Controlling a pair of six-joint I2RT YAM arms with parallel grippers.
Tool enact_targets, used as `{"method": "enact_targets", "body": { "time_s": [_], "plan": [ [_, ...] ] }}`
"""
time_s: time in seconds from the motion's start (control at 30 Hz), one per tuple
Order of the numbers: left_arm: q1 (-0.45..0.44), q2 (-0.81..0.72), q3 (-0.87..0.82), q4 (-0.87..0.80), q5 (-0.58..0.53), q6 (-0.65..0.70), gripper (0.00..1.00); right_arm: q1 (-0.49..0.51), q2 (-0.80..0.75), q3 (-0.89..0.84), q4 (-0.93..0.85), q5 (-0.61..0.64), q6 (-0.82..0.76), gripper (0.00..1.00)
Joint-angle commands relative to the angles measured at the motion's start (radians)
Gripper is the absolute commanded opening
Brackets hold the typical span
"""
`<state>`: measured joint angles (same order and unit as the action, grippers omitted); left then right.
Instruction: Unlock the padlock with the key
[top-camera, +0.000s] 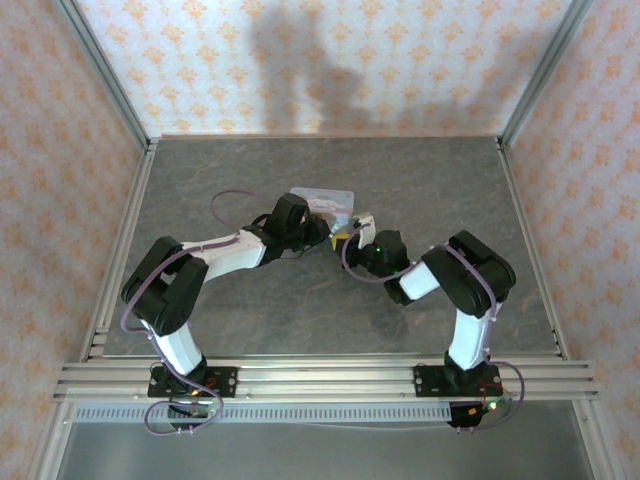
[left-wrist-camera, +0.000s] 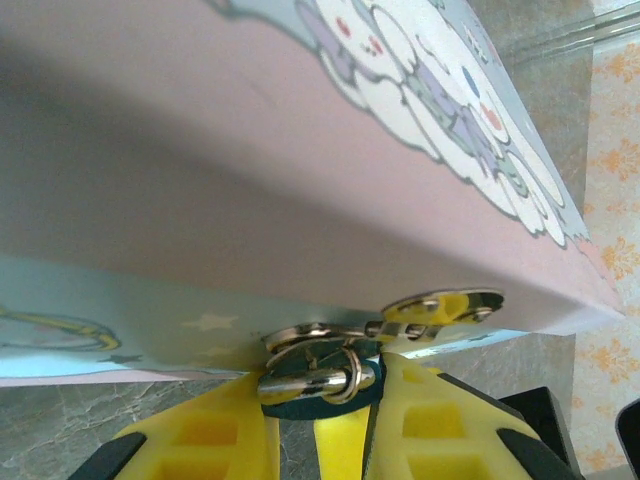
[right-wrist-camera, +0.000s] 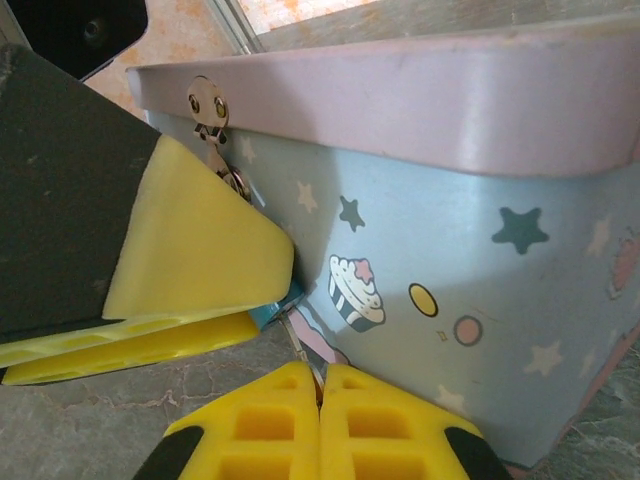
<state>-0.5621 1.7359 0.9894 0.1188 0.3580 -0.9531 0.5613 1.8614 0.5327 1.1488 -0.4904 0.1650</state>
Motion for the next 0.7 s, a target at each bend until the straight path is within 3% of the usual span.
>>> {"method": "enact_targets", "body": {
  "time_s": [0.0, 0.67],
  "plan": [
    [-0.05, -0.026, 0.029, 0.01, 0.138, 0.002, 0.22, -0.003, 0.011, 0.059, 0.169, -0.057, 0.049, 0.0],
    [-0.05, -0.041, 0.022, -0.01, 0.16, 0.017, 0.22, 0.003, -0.093, -0.01, 0.106, -0.082, 0.026, 0.0]
  ]
}}
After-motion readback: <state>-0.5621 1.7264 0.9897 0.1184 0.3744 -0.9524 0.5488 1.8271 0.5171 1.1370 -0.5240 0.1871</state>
